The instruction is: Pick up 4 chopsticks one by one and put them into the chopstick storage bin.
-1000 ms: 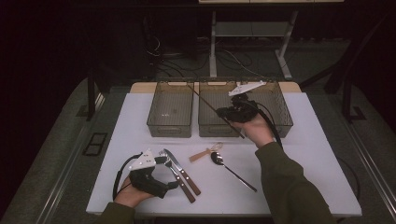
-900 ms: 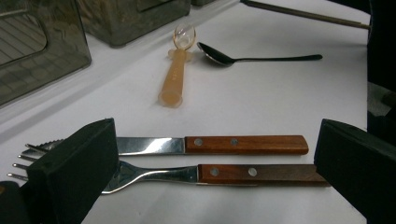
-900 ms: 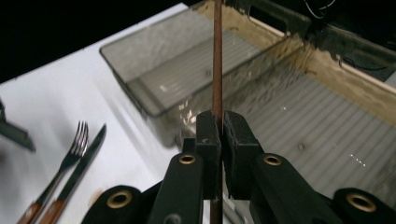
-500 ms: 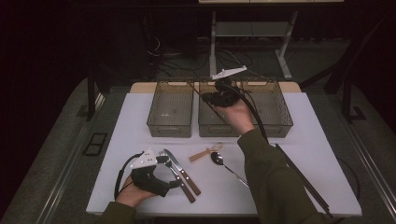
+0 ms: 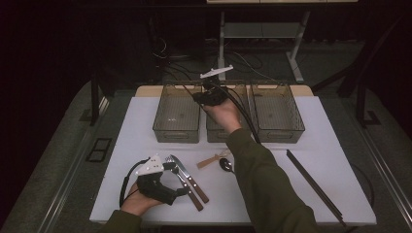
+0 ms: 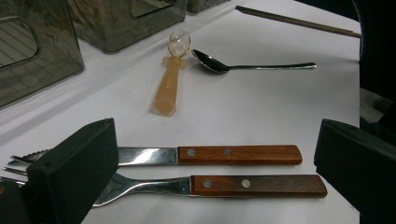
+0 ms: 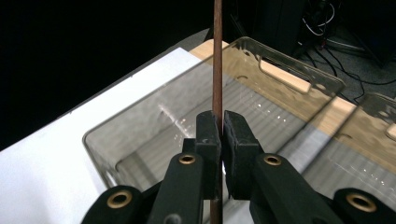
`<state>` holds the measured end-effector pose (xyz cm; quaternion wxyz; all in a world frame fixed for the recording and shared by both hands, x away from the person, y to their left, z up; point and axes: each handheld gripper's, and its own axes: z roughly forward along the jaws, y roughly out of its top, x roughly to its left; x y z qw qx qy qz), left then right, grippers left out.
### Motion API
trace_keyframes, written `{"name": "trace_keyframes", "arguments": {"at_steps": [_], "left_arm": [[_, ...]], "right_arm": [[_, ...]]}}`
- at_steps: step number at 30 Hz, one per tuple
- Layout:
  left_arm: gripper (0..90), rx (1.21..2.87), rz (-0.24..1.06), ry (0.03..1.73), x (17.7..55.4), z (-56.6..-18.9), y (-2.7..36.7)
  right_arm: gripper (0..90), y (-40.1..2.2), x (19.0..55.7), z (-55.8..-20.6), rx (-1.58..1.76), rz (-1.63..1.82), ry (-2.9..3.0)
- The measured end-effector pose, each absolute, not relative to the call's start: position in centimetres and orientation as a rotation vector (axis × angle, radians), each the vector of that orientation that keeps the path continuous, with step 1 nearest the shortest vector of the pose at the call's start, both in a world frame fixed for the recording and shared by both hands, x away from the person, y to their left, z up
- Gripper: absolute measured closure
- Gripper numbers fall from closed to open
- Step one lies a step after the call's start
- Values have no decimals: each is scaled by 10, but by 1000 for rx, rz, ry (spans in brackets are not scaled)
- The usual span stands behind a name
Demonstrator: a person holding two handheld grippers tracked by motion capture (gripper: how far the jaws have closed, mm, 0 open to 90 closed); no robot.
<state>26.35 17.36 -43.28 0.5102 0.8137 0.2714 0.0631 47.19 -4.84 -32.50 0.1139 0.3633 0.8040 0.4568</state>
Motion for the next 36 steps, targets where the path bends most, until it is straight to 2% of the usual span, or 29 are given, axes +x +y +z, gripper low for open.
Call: {"name": "trace_keyframes", "arguments": {"at_steps": [12, 25, 26, 27, 29, 36], "left_arm": [[0, 1961, 155, 655, 263, -433, 174], [0, 1981, 157, 649, 263, -433, 174], [0, 1980, 158, 651, 263, -433, 174], [0, 1976, 159, 652, 263, -433, 175], [0, 1978, 158, 652, 263, -433, 175], [0, 1977, 161, 650, 262, -433, 175]], "right_arm": [[854, -6, 491, -339, 1092, 1322, 2364], [843, 19, 491, -362, 1130, 1308, 2398], [800, 19, 491, -364, 1131, 1310, 2400], [701, 20, 491, -365, 1130, 1305, 2393], [602, 20, 491, -365, 1140, 1300, 2394], [483, 10, 489, -358, 1131, 1257, 2408]]}}
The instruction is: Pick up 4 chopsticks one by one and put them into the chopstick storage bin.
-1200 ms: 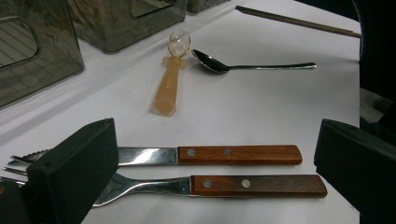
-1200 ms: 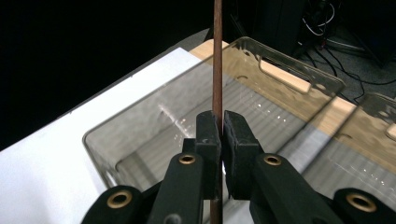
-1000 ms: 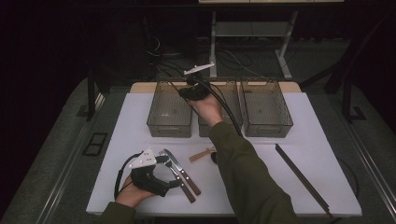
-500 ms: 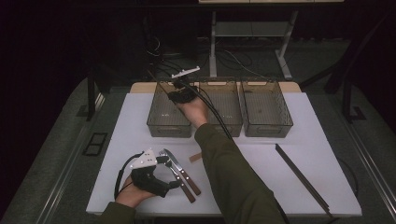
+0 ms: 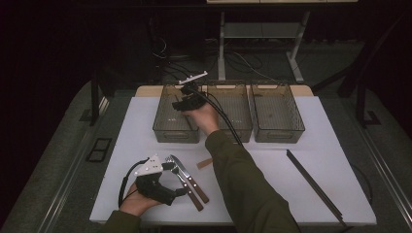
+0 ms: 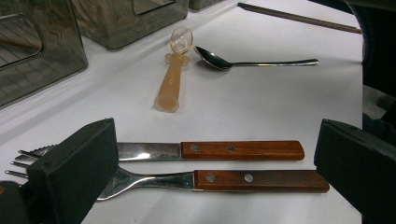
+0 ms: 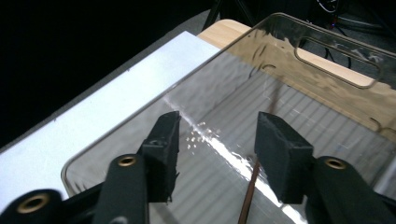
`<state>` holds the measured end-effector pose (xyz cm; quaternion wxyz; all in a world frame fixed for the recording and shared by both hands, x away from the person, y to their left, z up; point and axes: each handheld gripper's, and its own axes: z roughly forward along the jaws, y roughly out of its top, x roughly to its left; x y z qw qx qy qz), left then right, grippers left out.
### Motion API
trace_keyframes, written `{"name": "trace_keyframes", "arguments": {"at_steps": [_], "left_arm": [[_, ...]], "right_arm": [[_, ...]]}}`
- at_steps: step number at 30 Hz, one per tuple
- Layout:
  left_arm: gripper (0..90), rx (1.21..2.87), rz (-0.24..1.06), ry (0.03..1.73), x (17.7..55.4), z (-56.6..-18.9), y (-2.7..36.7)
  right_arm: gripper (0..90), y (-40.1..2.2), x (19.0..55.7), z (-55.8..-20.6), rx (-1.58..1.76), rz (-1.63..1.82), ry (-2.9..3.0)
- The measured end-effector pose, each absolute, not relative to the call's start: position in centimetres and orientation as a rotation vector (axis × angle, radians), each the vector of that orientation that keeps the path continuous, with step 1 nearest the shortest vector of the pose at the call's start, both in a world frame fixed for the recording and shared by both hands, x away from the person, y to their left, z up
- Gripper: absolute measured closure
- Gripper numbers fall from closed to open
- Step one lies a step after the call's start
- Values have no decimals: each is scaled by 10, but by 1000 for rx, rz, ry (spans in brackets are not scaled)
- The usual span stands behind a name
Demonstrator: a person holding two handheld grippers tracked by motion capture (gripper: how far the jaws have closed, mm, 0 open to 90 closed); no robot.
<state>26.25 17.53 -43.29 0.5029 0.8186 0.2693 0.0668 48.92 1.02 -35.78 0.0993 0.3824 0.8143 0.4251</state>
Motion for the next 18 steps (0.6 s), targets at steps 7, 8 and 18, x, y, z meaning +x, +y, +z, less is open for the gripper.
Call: {"name": "trace_keyframes", "arguments": {"at_steps": [7, 8, 18], "left_arm": [[0, 1976, 163, 655, 263, -433, 174], [0, 1979, 162, 654, 263, -433, 174], [0, 1986, 161, 650, 262, -433, 175]], "right_arm": [[425, -17, 477, -350, 1091, 1285, 2433], [419, -24, 475, -349, 1076, 1295, 2432], [358, -68, 444, -349, 1036, 1298, 2440]]}}
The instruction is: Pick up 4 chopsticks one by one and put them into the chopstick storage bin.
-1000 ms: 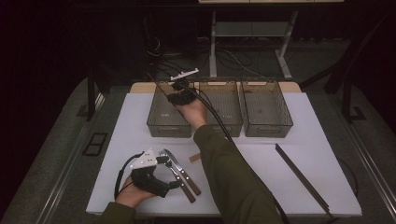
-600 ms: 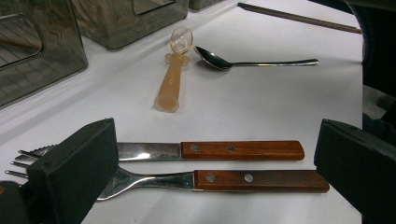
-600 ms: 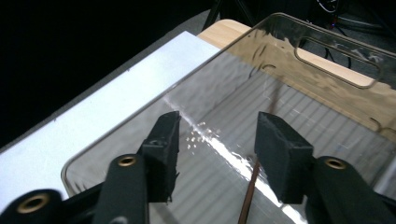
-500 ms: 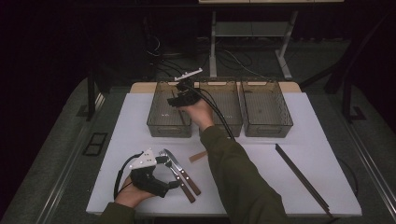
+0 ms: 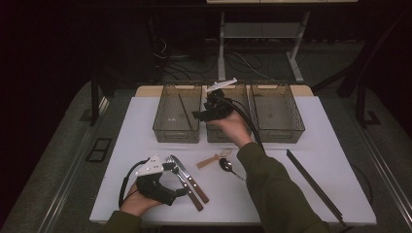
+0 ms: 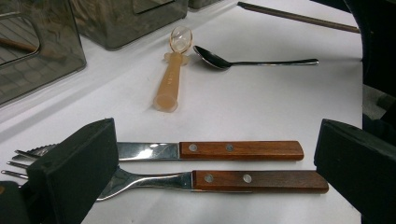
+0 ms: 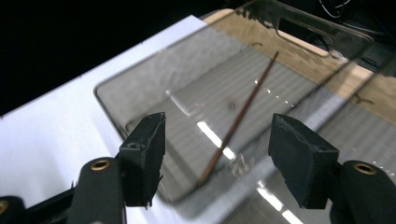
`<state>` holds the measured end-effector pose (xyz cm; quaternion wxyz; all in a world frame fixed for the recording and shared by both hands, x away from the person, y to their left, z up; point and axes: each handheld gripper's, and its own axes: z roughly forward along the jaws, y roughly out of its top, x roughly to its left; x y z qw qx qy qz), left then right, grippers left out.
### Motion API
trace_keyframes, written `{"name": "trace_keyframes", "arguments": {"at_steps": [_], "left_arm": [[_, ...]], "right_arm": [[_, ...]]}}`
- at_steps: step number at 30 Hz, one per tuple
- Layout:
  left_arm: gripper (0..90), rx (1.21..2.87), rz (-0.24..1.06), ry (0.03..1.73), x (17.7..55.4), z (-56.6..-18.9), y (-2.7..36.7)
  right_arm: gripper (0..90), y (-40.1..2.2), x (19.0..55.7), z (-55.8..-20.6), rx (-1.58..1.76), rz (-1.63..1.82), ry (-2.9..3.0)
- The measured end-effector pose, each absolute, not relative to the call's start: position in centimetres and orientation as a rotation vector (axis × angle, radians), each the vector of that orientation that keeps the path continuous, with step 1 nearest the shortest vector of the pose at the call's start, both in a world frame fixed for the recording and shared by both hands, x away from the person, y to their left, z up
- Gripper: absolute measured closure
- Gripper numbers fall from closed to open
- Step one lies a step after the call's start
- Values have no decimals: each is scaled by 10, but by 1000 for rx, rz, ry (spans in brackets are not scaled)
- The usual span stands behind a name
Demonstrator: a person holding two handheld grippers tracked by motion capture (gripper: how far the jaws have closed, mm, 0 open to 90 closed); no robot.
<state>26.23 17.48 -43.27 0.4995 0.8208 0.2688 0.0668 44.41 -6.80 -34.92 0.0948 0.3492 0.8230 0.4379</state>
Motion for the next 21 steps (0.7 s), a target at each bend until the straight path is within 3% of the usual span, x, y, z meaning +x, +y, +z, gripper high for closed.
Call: {"name": "trace_keyframes", "arguments": {"at_steps": [21], "left_arm": [[0, 1974, 152, 655, 261, -433, 174]], "right_arm": [[287, -143, 380, -354, 1037, 1257, 2402]]}}
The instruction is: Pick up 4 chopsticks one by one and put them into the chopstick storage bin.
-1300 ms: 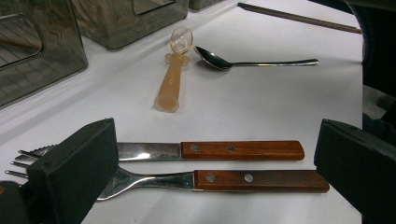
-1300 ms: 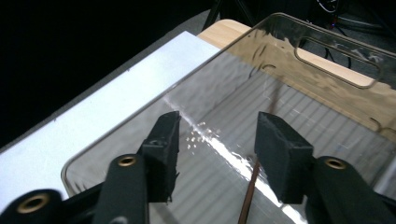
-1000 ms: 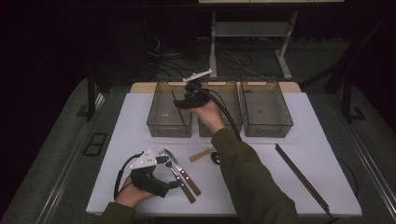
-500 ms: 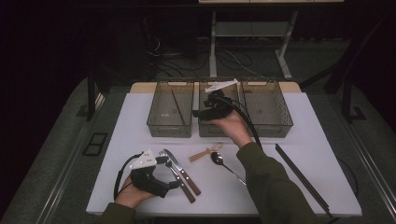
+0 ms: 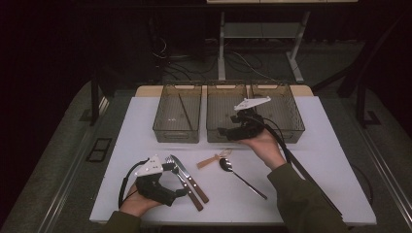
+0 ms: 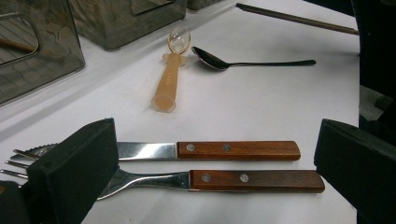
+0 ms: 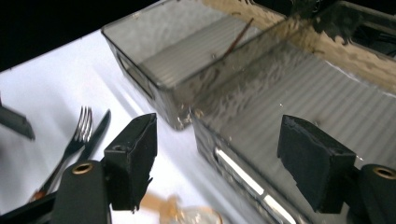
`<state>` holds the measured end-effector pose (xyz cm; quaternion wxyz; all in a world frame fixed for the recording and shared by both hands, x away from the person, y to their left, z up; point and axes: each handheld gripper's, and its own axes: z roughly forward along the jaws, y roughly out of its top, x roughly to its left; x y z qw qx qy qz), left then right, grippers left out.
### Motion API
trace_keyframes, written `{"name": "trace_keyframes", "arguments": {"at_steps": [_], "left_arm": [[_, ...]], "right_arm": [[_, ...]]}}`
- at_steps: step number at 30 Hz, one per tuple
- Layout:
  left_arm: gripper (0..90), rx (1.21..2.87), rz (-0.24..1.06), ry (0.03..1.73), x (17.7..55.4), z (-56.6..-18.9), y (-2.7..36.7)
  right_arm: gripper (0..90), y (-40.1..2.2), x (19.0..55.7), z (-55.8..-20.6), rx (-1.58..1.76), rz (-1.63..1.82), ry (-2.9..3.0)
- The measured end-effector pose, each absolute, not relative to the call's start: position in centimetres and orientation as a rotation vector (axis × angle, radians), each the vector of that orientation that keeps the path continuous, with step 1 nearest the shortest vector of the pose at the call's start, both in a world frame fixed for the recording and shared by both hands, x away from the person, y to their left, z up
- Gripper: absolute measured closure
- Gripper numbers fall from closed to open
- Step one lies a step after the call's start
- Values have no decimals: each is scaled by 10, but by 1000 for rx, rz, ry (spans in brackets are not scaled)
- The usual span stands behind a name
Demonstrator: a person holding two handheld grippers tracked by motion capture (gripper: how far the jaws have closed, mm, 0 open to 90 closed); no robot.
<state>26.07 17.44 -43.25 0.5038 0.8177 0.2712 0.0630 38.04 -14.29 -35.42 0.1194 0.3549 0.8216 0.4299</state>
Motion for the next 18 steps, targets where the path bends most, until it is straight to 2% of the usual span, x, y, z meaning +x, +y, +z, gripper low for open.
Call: {"name": "trace_keyframes", "arguments": {"at_steps": [18], "left_arm": [[0, 1988, 156, 651, 262, -434, 173]], "right_arm": [[267, -207, 330, -375, 1042, 1179, 2397]]}}
